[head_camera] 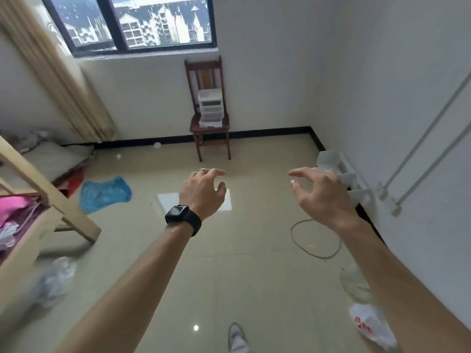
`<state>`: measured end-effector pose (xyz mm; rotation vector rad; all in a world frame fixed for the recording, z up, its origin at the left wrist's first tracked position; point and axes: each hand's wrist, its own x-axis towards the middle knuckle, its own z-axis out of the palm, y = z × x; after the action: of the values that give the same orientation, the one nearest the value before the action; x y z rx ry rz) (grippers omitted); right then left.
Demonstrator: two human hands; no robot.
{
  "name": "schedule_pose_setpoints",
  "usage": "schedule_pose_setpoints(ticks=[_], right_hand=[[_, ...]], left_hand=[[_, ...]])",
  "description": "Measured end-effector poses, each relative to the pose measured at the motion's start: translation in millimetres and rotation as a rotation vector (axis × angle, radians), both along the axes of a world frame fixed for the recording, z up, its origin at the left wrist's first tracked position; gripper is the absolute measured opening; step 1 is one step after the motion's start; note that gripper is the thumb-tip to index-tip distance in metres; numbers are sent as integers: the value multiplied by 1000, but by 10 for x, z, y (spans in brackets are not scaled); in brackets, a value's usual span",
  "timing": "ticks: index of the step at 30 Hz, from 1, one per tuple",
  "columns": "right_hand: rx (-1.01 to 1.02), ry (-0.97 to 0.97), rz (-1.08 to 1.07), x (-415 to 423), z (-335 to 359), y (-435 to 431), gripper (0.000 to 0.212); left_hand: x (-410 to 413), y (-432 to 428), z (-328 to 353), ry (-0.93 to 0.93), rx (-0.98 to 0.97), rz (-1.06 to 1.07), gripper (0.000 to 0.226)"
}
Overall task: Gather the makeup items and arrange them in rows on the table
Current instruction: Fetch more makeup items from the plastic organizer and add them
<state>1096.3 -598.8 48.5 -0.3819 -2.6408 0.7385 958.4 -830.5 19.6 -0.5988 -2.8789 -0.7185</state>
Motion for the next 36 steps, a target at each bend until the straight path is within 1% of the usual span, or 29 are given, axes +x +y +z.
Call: schedule_pose_setpoints(ticks=[6,14,19,24,29,36], right_hand=[[-5,9,54,-1472,49,172,26],[-22,28,64,-3233,199,503,26],[-29,23,67,-4276,161,876,26],[-29,30,98,-5469,104,1344,26],[-73,-8,169,-6580,75,1748,27],[-100,-93,271,-7955,-75,2013,26]], left_hand=[[-1301,138,48,17,31,45,34],[-3075,430,332,77,-7,54,37],[-4082,781,337,88,-38,49,39],[-5135,1194,237,75,-38,81,38],[-6145,1544,189,38,-34,176,37],[-7344,1667,-81,-42,-29,275,36]])
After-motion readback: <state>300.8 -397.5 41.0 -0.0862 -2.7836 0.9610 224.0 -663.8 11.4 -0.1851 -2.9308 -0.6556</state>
